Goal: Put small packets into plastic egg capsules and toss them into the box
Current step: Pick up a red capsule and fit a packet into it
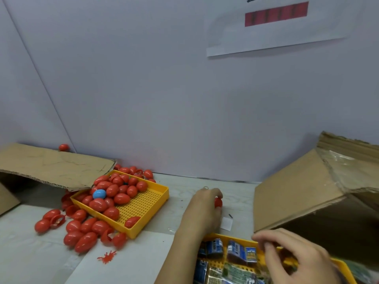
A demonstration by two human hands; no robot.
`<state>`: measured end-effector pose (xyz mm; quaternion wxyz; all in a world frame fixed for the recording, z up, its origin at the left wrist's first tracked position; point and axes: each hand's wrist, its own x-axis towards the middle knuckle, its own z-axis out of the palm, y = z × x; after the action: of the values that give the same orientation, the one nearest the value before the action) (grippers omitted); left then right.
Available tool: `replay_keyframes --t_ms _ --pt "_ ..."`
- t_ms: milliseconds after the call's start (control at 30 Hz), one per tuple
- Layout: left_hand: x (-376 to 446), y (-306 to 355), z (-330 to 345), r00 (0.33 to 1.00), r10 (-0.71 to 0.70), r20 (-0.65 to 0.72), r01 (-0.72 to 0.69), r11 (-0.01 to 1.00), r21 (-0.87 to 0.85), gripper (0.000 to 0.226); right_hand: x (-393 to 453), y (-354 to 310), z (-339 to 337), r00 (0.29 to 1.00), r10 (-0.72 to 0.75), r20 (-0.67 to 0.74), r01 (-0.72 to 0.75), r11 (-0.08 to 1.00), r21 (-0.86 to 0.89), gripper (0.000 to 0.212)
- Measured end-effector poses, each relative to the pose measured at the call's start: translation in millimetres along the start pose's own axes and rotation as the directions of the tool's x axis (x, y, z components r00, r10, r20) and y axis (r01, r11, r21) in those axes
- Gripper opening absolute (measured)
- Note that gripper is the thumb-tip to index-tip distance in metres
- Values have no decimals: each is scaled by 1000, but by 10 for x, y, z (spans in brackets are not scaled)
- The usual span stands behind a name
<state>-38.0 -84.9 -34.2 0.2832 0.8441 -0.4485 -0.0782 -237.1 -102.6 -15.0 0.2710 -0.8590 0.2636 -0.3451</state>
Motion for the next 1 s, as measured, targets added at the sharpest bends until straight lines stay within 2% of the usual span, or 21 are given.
replay_keyframes --t_ms 67,133,300,400,500,600,667,833,1000 --pt "-22 27 -47 999 11 -48 -12 1000 -19 33 -12 35 4 1000 1 -23 0 1000 11 46" --pt "-52 101 -136 994 50 -101 -54 998 -43 31 -26 69 -32 1000 6 18 -6 1000 10 44" --pt "-158 437 -431 964 136 -229 -162 982 -94 25 -51 93 -66 983 -29 180 40 997 -60 31" --pt "-253 647 -541 957 99 -273 -160 964 -214 31 -51 76 -69 967 -12 255 37 995 -92 26" --pt "-420 740 -560 968 8 -251 -107 917 -384 31 -38 48 -81 938 -18 345 56 993 -101 23" --pt "-666 672 -478 978 -72 -195 -42 852 -522 10 -10 21 -60 902 -59 427 98 993 -71 13" --pt "-783 570 -403 976 -132 -175 11 827 -562 3 8 -3 -13 863 -76 500 121 991 -58 20" --pt "-837 343 -315 968 -187 -167 40 771 -635 9 42 26 38 829 -27 559 102 989 -104 29" --pt "-792 300 -277 972 -183 -147 39 743 -668 32 82 66 42 804 21 594 94 982 -162 31"
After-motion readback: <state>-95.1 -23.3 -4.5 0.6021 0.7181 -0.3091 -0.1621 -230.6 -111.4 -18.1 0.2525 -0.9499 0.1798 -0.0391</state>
